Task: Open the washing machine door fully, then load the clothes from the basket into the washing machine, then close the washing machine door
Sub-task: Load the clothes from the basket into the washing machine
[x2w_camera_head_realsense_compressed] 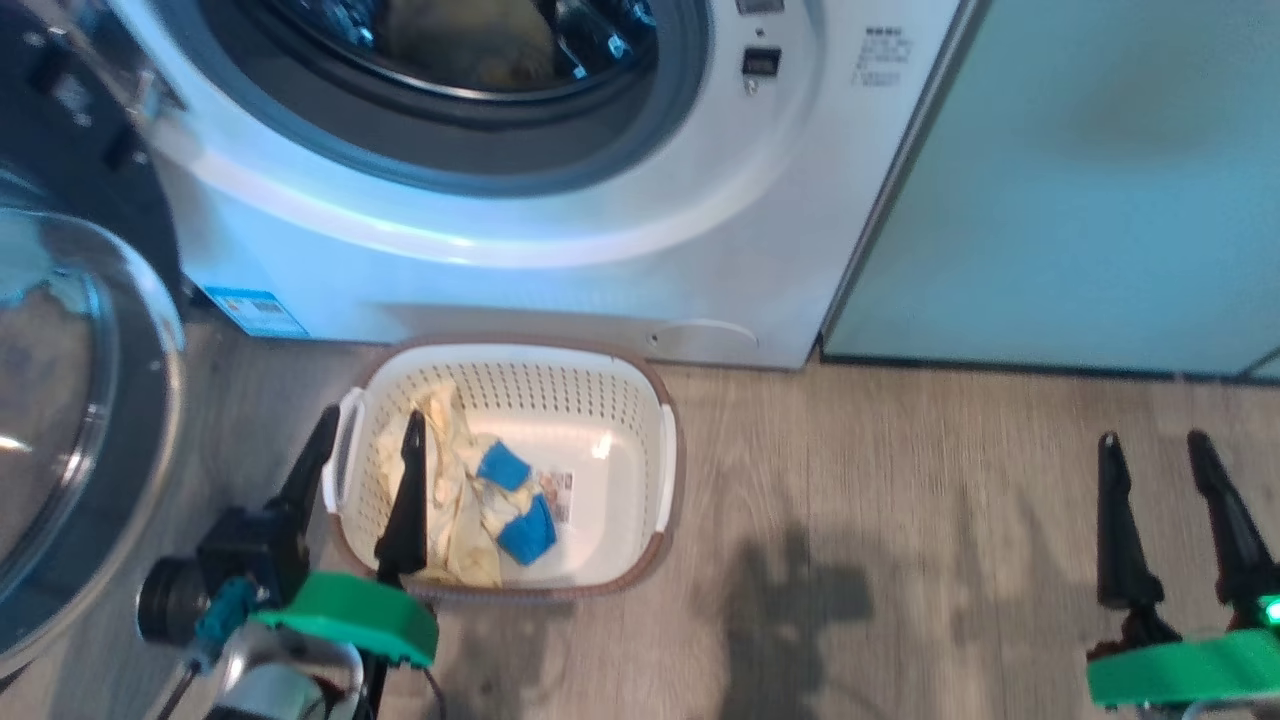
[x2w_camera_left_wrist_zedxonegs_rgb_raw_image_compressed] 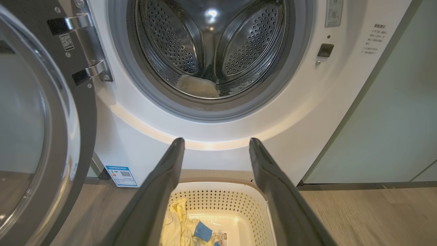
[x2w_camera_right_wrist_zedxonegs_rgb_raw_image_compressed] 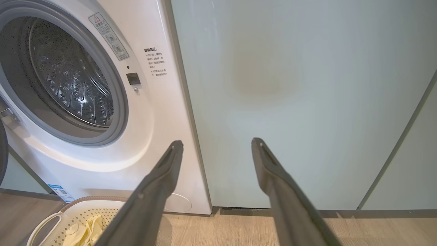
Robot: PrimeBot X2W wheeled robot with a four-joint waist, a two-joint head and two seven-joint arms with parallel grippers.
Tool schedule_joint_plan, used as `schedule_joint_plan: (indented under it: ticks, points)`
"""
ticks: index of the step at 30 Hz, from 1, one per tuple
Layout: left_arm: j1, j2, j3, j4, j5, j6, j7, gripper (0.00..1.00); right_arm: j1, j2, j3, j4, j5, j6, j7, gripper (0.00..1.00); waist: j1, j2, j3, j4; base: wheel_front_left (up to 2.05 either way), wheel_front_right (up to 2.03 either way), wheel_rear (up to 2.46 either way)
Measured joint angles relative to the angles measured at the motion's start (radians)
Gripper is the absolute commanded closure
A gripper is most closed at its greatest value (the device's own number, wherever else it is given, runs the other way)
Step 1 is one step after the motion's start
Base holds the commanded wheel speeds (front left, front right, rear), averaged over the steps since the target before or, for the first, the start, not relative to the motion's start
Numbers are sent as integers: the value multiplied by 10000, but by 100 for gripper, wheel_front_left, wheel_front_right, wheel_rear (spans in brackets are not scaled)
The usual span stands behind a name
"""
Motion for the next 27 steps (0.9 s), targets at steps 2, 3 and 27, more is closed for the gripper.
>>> schedule_joint_plan:
  ticks: [2,3,27]
  points:
    - [214,-33,-19,42,0,-2,-79,0,175,0,-10,2,-23,0,0,0,0,0,-254,78,0,0,0]
    - [302,-33,-27,56,0,-2,-81,0,260,0,-25,-2,-42,0,0,0,0,0,-374,109,0,0,0]
    - [1027,-46,6,228,-297,-44,-81,0,998,0,-61,-2,-107,0,0,0,1,0,-1769,190,0,0,0]
